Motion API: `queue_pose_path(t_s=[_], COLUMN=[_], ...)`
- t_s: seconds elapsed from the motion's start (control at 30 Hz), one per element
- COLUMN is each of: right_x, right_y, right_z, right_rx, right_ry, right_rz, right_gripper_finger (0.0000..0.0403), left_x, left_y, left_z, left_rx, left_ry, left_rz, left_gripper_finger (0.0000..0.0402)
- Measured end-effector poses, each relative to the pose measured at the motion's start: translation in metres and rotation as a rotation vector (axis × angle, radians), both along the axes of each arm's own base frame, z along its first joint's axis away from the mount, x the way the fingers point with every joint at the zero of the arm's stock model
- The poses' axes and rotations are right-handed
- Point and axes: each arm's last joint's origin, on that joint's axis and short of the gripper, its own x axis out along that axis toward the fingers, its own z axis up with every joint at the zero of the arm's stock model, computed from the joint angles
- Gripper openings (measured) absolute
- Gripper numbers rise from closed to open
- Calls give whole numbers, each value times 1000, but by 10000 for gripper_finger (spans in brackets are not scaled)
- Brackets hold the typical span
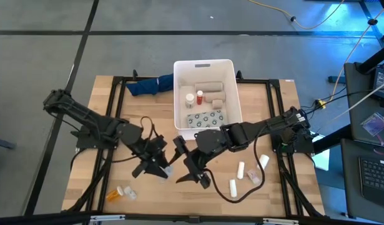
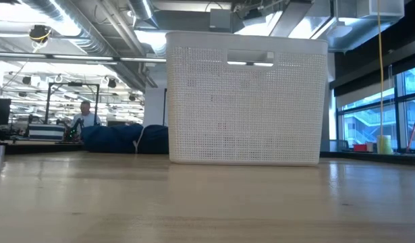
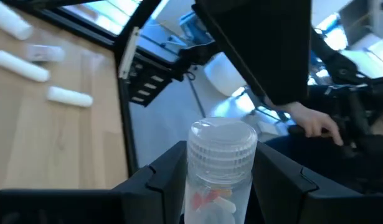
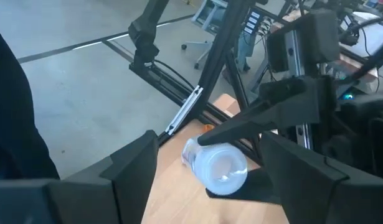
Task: Pick & place medical supplies in basket/bin
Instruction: Put the left transparent medicine bottle into the bin
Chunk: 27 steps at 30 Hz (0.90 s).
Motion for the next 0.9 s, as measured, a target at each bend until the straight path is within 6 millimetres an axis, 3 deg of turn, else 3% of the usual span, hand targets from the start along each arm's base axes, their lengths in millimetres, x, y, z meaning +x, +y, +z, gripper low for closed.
queue_pose_path(t_s=[0.7,0.9], right_x=[4,5], right_y=[-5,-5], right_z=[-14,-13], right_rx=[33,34], right_ry=[120,115], right_rz=[-42,-43], right_gripper_finger=[280,243], left_x=[11,11], left_y=[12,12], left_z=[2,2], left_rx=[-30,-42], left_ry=[-52,-44], left_rz=[-15,1], left_gripper_finger=[152,153])
